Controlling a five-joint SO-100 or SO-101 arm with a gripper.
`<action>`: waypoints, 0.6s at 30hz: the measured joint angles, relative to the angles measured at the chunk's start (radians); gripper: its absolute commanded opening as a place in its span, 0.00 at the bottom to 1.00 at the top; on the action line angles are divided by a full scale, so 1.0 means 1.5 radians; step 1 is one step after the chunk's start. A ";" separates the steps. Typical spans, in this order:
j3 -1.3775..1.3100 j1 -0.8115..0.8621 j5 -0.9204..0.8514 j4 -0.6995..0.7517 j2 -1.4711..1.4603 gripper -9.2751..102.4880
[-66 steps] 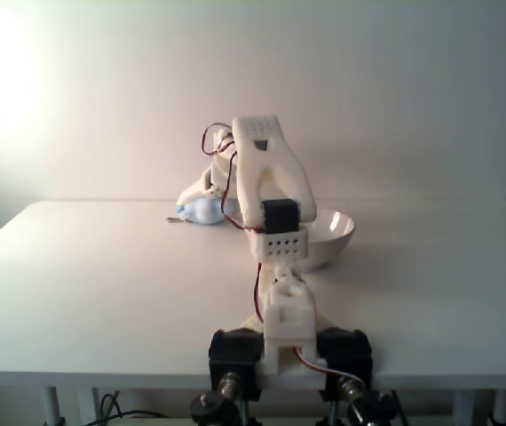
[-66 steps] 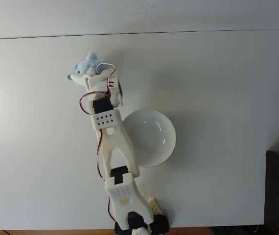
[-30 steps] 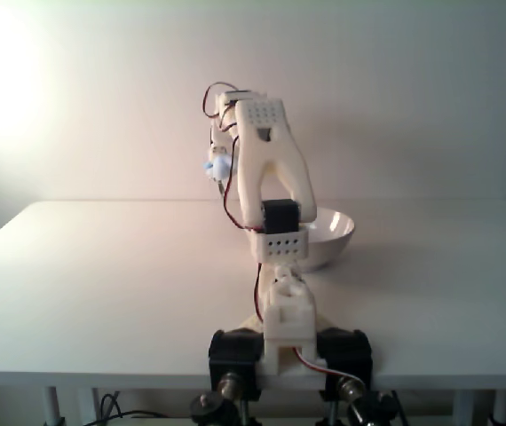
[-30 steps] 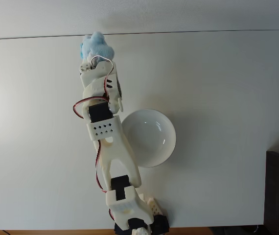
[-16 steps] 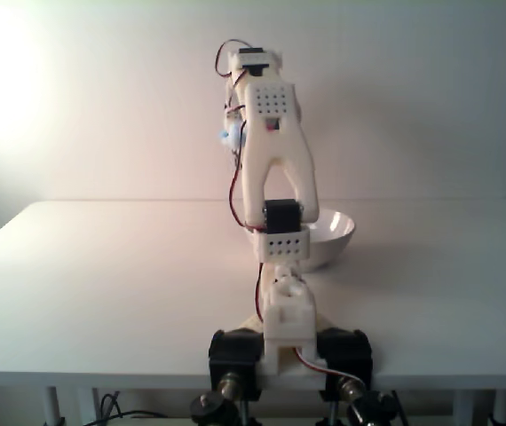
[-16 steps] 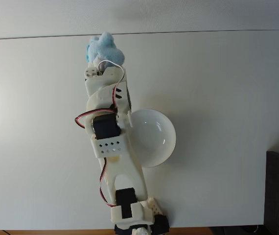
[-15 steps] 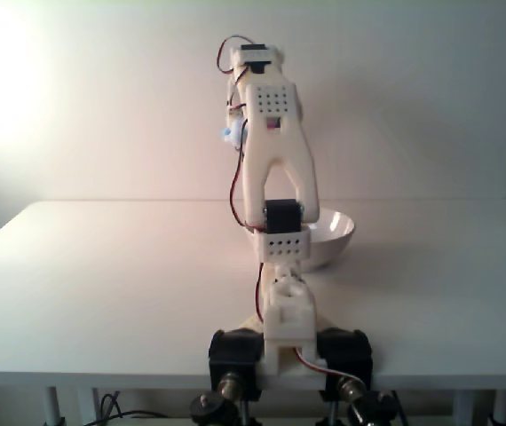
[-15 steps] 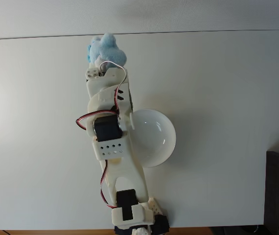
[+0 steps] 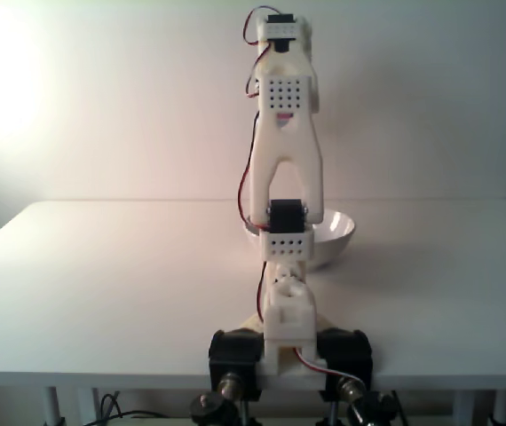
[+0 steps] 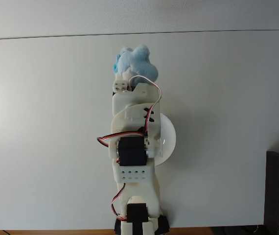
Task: Grasp a skyblue doll and put it into the bowl.
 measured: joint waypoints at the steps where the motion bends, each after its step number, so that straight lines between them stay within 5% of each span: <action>1: 0.000 -0.002 0.000 0.009 0.005 0.09; 18: 0.000 0.020 0.000 0.044 0.059 0.08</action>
